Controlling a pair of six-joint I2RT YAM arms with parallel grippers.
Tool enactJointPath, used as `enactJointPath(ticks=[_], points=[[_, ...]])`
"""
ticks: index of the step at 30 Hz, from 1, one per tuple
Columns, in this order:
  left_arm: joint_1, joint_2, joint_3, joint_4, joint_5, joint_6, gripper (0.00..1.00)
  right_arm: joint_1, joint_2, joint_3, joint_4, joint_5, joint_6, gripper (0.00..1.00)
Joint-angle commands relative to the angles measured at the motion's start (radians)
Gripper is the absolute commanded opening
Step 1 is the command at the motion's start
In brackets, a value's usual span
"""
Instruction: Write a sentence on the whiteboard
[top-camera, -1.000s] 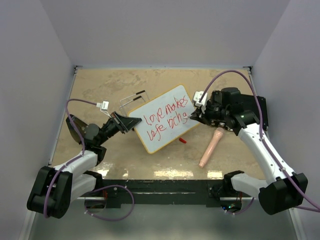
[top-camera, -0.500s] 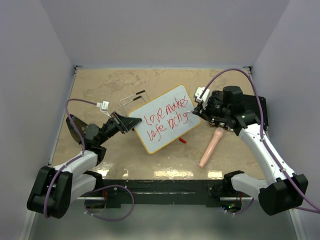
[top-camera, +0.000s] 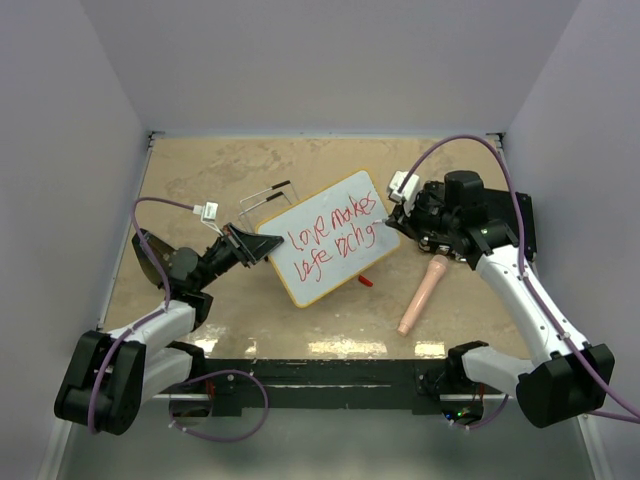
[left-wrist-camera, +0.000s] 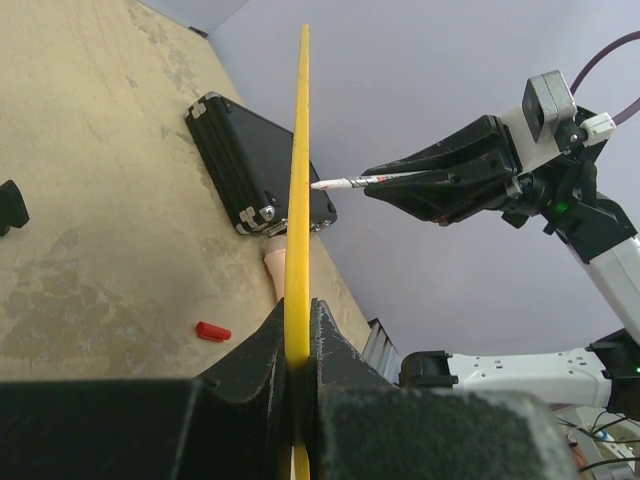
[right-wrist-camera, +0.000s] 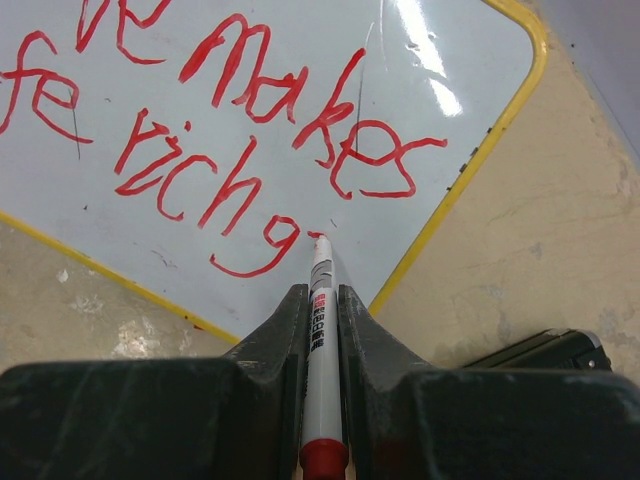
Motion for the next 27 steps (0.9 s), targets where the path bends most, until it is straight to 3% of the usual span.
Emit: enactJointPath(ticks=[1,18,27], points=[[-0.006,-0.010,0.014,0.161,0.003,-0.025,0.00,-0.005,-0.024,0.001,0.041,0.052,0.023,0.00],[-0.006,-0.005,0.023,0.156,0.006,-0.023,0.00,-0.004,0.002,0.013,-0.082,-0.037,-0.082,0.00],[-0.006,-0.002,0.024,0.155,0.006,-0.023,0.00,-0.002,0.022,0.042,0.004,-0.046,-0.019,0.00]])
